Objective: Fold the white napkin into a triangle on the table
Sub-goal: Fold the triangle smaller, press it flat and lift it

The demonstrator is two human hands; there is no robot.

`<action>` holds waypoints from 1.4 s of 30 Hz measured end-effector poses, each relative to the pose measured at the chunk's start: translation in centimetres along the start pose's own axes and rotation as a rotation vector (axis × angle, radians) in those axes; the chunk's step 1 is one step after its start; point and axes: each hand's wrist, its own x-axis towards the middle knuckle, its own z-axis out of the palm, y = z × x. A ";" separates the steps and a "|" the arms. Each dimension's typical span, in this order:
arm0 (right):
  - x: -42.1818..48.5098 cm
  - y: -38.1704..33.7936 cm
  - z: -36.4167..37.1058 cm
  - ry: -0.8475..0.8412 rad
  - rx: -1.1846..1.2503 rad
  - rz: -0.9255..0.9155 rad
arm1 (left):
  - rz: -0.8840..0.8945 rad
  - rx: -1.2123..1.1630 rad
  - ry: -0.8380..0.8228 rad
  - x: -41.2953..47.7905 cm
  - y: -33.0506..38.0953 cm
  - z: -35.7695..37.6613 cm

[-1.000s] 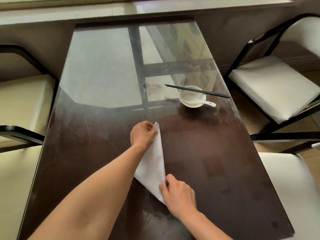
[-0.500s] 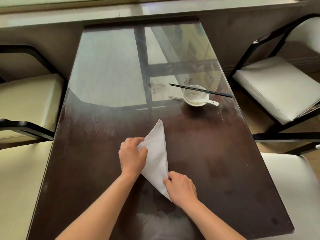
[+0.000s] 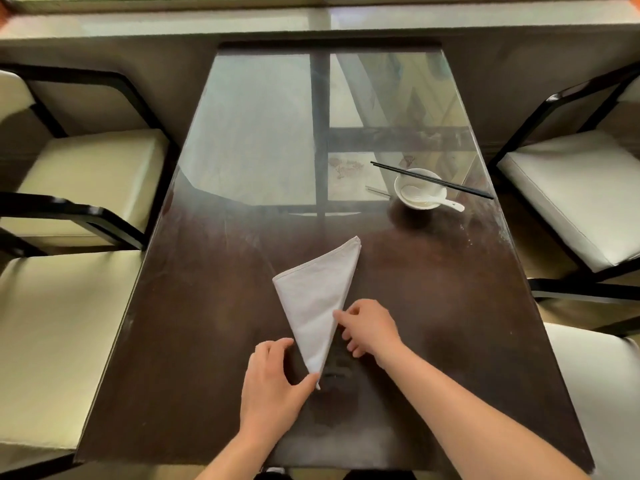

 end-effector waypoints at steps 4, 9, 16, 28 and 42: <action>5.4 -2.0 -4.7 0.260 -0.062 -0.185 | 0.066 0.176 0.039 -0.3 1.7 1.2; 10.3 -3.6 -6.4 0.197 -0.282 -0.335 | 0.191 0.180 0.053 -0.4 2.2 1.4; 9.6 -2.1 -6.8 0.234 -0.175 -0.309 | 0.400 0.283 0.162 0.3 -1.1 -0.4; 6.4 0.2 -7.2 -0.064 0.325 -0.086 | 0.526 0.503 0.211 1.7 -5.5 -3.1; 6.2 1.6 -6.8 0.024 0.331 -0.151 | 0.529 0.594 0.245 2.4 -6.7 -4.0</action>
